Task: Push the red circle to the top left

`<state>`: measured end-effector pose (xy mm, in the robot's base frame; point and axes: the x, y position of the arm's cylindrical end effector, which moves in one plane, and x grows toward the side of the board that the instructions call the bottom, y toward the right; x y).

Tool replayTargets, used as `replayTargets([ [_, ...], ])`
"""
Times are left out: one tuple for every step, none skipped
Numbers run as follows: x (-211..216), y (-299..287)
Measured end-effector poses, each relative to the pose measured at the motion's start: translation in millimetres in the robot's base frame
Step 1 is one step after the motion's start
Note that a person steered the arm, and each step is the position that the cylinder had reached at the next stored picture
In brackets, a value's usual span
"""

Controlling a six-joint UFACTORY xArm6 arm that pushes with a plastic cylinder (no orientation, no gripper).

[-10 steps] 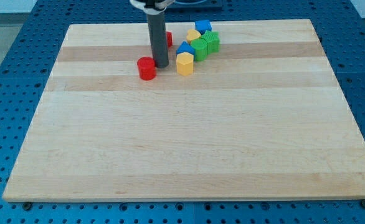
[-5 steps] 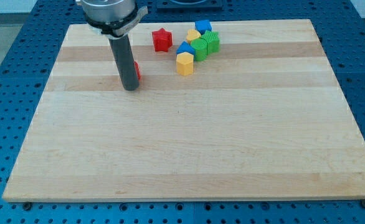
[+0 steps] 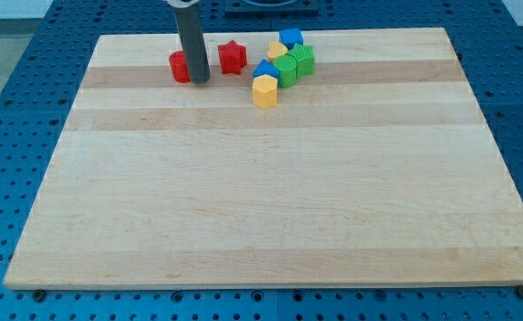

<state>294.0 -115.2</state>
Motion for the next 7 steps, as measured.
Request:
replayTargets([
  [-11,-7],
  [-13,-32],
  [-13,-61],
  [-17,-78],
  [-26,-88],
  [-28,-90],
  [-28,-88],
])
